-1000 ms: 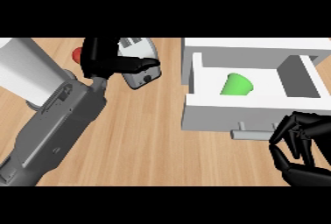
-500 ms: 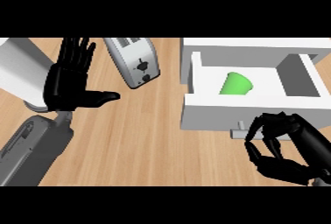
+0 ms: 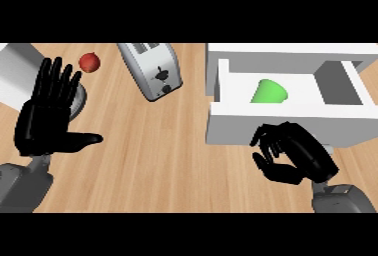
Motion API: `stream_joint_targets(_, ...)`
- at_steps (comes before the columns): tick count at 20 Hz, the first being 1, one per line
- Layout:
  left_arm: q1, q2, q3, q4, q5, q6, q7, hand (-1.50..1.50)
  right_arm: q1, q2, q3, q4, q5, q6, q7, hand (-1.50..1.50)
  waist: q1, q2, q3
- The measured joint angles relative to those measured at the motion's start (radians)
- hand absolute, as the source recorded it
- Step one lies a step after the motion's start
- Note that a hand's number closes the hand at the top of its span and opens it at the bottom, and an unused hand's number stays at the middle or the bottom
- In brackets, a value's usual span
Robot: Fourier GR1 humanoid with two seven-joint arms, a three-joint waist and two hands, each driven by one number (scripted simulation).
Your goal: Pick up the cup, place it into the drawer and close the drawer
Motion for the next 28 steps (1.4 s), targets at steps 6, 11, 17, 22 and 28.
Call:
stream_joint_targets(6, 0.084, 0.009, 0.066, -0.009, -0.013, -0.080, -0.012, -1.50, -0.110, 0.041, 0.010, 0.245, 0.109, -0.064, -0.044, -1.50, -0.008, 0.001, 0.000)
stream_joint_targets(11, 0.128, 0.011, 0.125, -0.014, -0.018, -0.146, -0.001, -1.50, -0.218, 0.071, -0.007, 0.458, 0.167, -0.097, -0.086, -1.50, -0.010, 0.001, 0.000)
stream_joint_targets(17, 0.165, 0.004, 0.187, 0.025, -0.027, -0.248, -0.012, -1.50, -0.373, 0.102, -0.074, 0.755, 0.186, -0.174, -0.206, -1.50, -0.007, -0.003, -0.002)
stream_joint_targets(22, 0.177, -0.001, 0.214, 0.033, -0.026, -0.289, 0.001, -1.50, -0.531, 0.098, -0.154, 0.990, 0.162, -0.179, -0.289, -1.50, 0.003, 0.000, -0.003)
stream_joint_targets(28, 0.180, -0.021, 0.216, 0.024, -0.041, -0.306, 0.006, -1.50, -0.665, 0.052, -0.210, 1.181, 0.147, -0.150, -0.410, -1.50, 0.016, -0.007, -0.006)
